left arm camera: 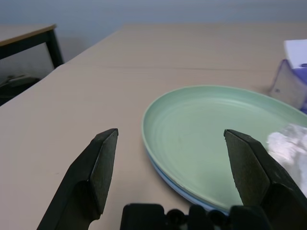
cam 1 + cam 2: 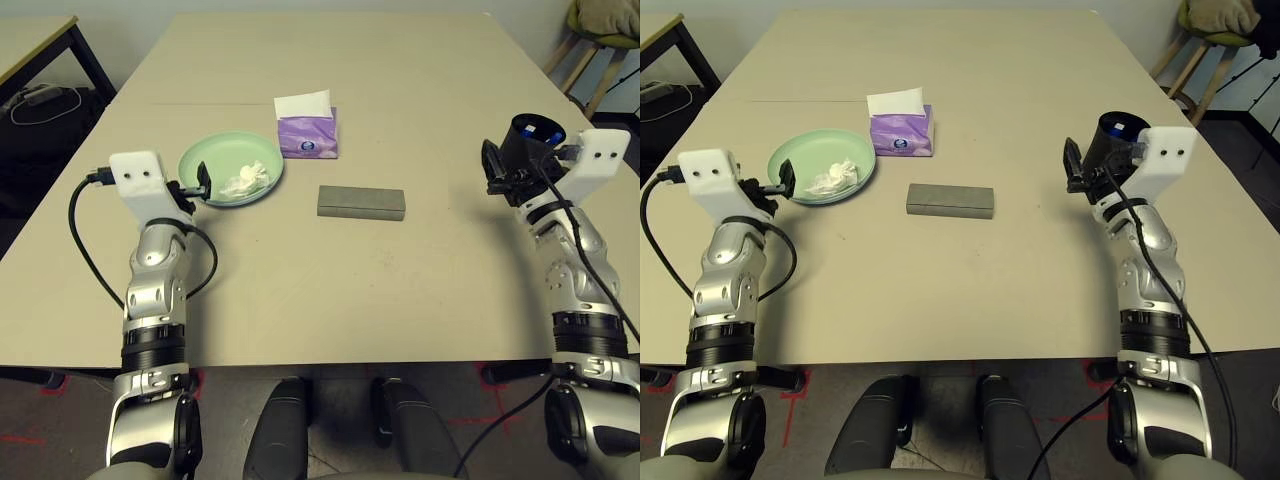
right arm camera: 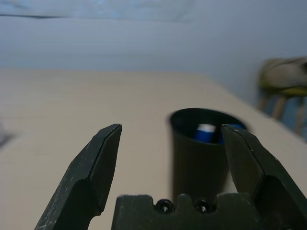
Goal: Organize and tidy the items on the table.
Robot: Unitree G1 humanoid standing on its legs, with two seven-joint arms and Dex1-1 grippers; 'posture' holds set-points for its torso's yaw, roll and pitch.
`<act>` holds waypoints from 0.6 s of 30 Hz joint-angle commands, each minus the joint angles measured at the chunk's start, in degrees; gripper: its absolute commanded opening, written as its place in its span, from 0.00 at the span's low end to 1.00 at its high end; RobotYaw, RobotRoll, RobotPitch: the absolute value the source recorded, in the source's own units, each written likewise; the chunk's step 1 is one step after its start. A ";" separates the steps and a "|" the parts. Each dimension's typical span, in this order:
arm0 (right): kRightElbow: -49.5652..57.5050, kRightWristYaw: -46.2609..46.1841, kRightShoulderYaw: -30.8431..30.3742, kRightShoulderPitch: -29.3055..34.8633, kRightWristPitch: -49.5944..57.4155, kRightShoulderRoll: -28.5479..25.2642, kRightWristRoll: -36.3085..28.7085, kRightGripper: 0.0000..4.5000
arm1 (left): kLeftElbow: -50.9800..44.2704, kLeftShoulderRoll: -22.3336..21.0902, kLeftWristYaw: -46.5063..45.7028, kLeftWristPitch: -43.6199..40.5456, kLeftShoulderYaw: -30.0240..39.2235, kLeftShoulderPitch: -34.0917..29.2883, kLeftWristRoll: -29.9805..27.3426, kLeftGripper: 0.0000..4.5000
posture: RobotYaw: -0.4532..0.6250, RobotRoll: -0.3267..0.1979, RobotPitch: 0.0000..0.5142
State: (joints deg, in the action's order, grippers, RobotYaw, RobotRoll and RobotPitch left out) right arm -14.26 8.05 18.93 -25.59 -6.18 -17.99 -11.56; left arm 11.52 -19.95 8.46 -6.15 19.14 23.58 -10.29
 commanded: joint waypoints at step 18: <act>-11.92 12.92 0.95 -2.37 3.82 -3.42 -8.10 0.99 | 7.74 -1.83 7.82 7.97 -0.24 0.45 -3.03 1.00 | 0.53 0.62 0.22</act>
State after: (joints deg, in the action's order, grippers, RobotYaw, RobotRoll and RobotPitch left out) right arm -25.09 20.68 19.45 -28.15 -2.65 -20.69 -19.47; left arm 18.88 -22.02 16.41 1.34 19.15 24.36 -13.11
